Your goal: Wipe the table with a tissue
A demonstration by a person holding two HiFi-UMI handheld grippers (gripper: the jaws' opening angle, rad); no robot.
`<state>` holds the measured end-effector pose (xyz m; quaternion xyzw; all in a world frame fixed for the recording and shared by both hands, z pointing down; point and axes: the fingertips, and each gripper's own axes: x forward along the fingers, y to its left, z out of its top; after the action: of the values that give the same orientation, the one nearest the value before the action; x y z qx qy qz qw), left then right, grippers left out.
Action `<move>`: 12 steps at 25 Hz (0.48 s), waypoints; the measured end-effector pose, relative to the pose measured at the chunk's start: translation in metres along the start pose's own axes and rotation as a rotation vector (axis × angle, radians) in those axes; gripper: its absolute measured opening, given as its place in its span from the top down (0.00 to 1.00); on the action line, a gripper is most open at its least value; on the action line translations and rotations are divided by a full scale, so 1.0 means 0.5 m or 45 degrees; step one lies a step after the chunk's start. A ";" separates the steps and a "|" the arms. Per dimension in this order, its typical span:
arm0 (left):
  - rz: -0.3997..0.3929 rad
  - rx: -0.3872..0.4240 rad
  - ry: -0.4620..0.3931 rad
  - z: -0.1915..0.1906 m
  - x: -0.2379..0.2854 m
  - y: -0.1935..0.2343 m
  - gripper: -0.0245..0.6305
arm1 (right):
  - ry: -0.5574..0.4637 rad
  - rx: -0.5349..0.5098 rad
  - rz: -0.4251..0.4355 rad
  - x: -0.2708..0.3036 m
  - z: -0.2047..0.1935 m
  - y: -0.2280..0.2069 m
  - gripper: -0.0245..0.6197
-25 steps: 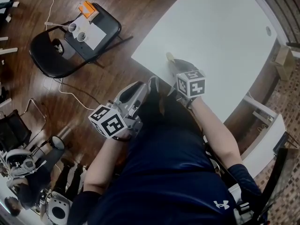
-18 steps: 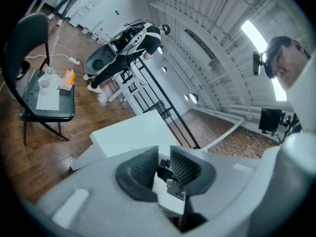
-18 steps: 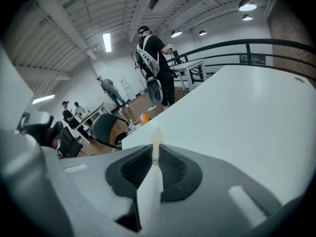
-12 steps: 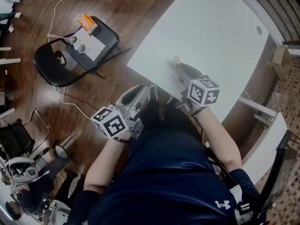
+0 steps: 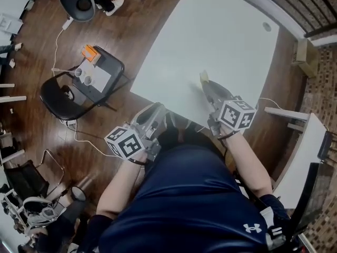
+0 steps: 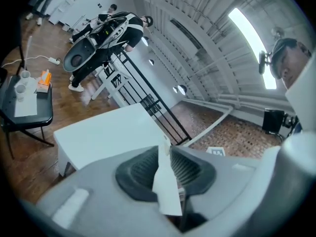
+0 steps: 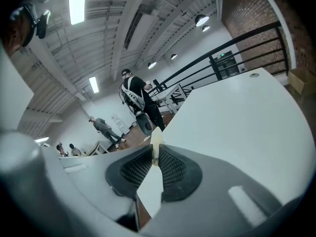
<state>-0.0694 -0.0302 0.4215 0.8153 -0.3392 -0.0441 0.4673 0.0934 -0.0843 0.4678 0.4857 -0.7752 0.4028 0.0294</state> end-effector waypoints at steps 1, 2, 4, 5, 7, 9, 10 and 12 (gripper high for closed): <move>-0.012 0.011 0.006 0.002 0.010 -0.009 0.85 | -0.028 0.010 -0.003 -0.016 0.014 -0.004 0.89; -0.023 0.022 0.014 0.005 0.018 -0.018 0.85 | -0.055 0.017 -0.009 -0.031 0.027 -0.008 0.89; -0.039 0.042 0.033 0.010 0.030 -0.035 0.85 | -0.105 0.027 -0.019 -0.056 0.046 -0.012 0.89; -0.045 0.054 0.042 0.011 0.034 -0.044 0.85 | -0.127 0.028 -0.022 -0.069 0.054 -0.013 0.89; -0.060 0.073 0.057 0.006 0.046 -0.063 0.85 | -0.171 0.023 -0.035 -0.099 0.070 -0.015 0.89; -0.086 0.090 0.084 -0.004 0.064 -0.082 0.85 | -0.224 0.017 -0.064 -0.138 0.087 -0.021 0.89; -0.104 0.099 0.098 -0.006 0.074 -0.090 0.85 | -0.254 0.016 -0.081 -0.157 0.095 -0.022 0.89; -0.133 0.121 0.118 0.001 0.085 -0.100 0.85 | -0.312 0.013 -0.102 -0.184 0.110 -0.013 0.89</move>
<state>-0.0114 -0.0393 0.3918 0.8544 -0.2758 -0.0146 0.4402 0.1660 -0.0546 0.3942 0.5620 -0.7509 0.3428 -0.0519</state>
